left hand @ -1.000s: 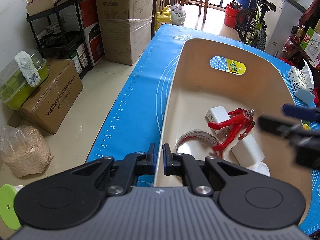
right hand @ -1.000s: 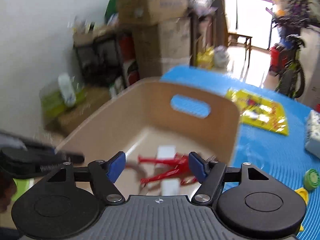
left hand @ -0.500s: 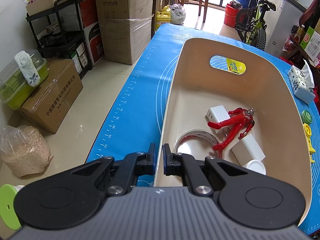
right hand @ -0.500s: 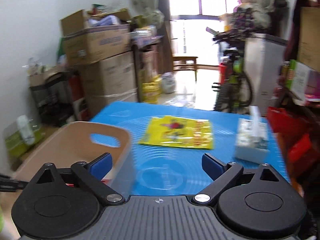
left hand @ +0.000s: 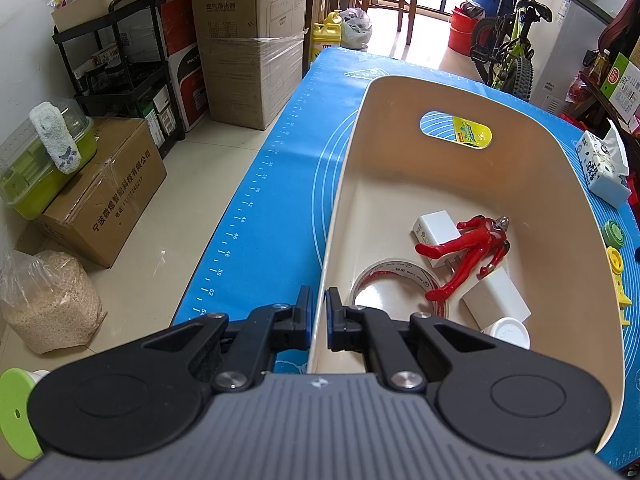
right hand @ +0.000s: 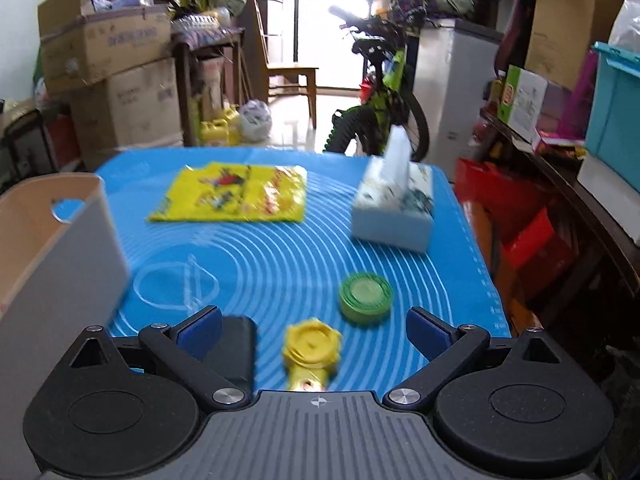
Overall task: Organize rigid objects
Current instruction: 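Move the right tool to the yellow toy piece and close on it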
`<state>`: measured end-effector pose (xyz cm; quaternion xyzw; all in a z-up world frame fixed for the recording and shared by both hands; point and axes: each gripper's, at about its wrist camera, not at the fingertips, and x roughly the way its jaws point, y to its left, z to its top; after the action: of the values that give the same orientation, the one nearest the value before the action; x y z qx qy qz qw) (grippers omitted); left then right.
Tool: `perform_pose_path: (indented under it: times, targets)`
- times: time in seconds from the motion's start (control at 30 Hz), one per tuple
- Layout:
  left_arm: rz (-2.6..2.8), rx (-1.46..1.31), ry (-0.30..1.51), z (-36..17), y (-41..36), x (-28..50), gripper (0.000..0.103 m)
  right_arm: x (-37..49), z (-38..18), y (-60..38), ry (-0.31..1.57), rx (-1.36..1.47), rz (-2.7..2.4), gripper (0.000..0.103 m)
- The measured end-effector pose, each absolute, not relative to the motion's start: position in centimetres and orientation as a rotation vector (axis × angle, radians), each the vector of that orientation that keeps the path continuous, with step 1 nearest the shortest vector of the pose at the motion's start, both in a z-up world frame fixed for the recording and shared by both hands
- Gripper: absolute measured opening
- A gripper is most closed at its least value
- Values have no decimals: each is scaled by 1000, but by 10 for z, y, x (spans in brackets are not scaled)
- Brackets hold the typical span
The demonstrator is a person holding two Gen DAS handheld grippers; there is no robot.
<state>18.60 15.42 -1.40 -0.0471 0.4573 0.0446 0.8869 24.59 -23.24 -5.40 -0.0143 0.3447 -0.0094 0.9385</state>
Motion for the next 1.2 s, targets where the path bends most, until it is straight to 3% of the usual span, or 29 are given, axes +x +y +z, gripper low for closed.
perform_pose_path:
  times: [0.33,0.63,0.83,0.9,1.2]
  targets:
    - [93,-97,951,-14,154,186,8,246,-82,-232,745,-75,-37,98]
    - [93,-97,951,-14,154,186,8,239,-106,-222,763,-149,-24,90]
    - [93,-95,951,-14,155,186,9,231,-116,-221,747,-116,11,73]
    - [94,-95,951,-14,155,186,9,227,-116,-224,736,-60,68,46]
    - [94,-95,951,-14,154,186,9,222,-105,-222,689,-60,51,46]
